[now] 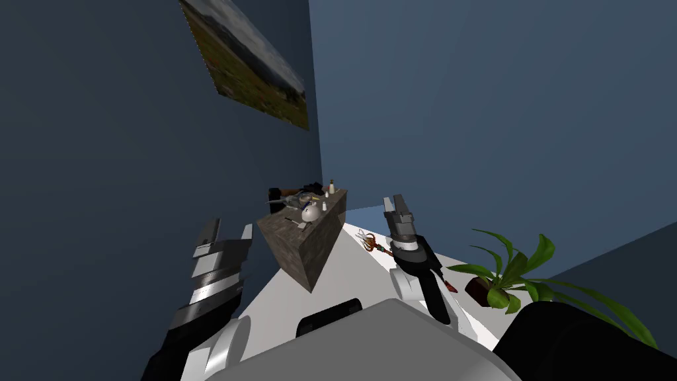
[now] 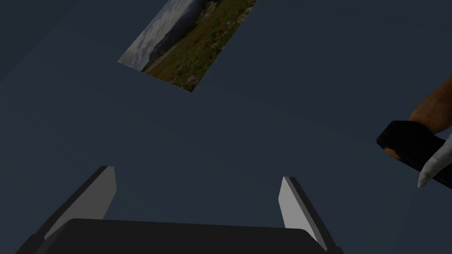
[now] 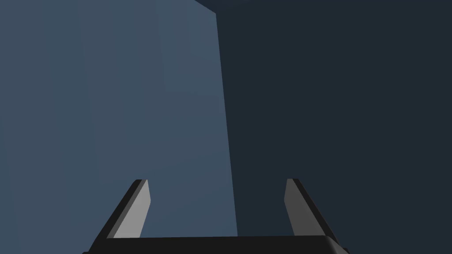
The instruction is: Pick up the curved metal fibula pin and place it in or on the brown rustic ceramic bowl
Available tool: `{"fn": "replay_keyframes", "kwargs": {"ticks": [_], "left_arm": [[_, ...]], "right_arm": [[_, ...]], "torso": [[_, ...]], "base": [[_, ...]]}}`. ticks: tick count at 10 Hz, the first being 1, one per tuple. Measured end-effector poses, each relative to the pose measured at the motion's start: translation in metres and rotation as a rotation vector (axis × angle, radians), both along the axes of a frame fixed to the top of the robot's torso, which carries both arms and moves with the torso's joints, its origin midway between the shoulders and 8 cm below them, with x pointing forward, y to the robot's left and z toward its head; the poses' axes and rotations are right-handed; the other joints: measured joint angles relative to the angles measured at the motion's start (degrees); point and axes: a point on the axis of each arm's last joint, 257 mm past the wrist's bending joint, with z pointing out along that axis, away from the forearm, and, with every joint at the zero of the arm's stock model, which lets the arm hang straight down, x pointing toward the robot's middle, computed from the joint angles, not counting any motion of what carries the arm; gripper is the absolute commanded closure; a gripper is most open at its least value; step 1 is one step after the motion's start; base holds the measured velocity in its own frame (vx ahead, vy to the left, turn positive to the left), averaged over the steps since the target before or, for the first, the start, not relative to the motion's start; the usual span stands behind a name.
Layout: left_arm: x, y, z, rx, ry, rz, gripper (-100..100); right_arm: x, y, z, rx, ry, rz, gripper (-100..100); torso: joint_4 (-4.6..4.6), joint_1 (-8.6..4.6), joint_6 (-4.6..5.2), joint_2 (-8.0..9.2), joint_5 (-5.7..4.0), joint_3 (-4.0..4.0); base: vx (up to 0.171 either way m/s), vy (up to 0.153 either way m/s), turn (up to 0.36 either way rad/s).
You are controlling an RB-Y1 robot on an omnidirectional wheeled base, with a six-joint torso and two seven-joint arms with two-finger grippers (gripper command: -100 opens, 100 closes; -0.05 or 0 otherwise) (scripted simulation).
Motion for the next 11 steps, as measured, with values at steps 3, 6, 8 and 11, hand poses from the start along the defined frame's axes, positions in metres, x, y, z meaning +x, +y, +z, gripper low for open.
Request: {"fn": "replay_keyframes", "kwargs": {"ticks": [3, 6, 8, 11], "left_arm": [[0.004, -0.006, -0.001, 0.032, 0.018, -0.047, -100], [0.012, -0.01, -0.005, 0.027, 0.045, -0.105, -100], [0.019, -0.01, -0.009, -0.004, 0.068, -0.144, -100], [0.032, -0.01, -0.018, -0.08, 0.11, -0.203, -100]], "right_arm": [[0.0, 0.0, 0.0, 0.0, 0.0, 0.0, 0], [0.0, 0.0, 0.0, 0.0, 0.0, 0.0, 0], [0.0, 0.0, 0.0, 0.0, 0.0, 0.0, 0], [0.0, 0.0, 0.0, 0.0, 0.0, 0.0, 0]], "torso": [[0.01, 0.02, 0.0, 0.04, 0.0, 0.02], [0.02, 0.0, 0.0, 0.09, 0.0, 0.05], [0.02, -0.01, -0.01, 0.1, 0.0, 0.06], [0.02, -0.04, 0.0, 0.1, -0.01, 0.06]], "base": [[-0.011, -0.001, 0.034], [-0.025, -0.004, 0.048], [-0.03, -0.005, 0.069], [-0.028, -0.009, 0.075]]}}
